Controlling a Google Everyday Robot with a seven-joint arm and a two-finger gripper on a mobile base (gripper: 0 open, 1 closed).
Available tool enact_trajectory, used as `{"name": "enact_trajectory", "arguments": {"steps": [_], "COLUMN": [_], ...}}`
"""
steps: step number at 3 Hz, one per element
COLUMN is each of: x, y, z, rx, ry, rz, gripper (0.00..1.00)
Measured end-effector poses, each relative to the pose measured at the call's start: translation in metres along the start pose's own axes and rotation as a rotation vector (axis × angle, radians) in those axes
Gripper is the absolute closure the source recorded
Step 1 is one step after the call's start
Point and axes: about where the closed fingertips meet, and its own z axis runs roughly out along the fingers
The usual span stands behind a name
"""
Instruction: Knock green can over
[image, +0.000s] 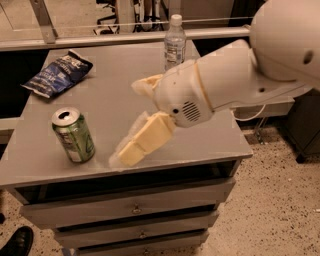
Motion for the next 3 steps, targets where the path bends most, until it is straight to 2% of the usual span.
{"name": "enact_trajectory", "arguments": {"steps": [1,2,3], "x": [-0.012,-0.020,-0.018], "y": [-0.004,-0.010,-0.016], "z": [0.057,0.102,0.136], "rx": [-0.043,-0.065,-0.072], "ry": [-0.173,-0.286,-0.344], "rz": [-0.040,-0.090,-0.115], "gripper": [0.00,0.00,0.00]}}
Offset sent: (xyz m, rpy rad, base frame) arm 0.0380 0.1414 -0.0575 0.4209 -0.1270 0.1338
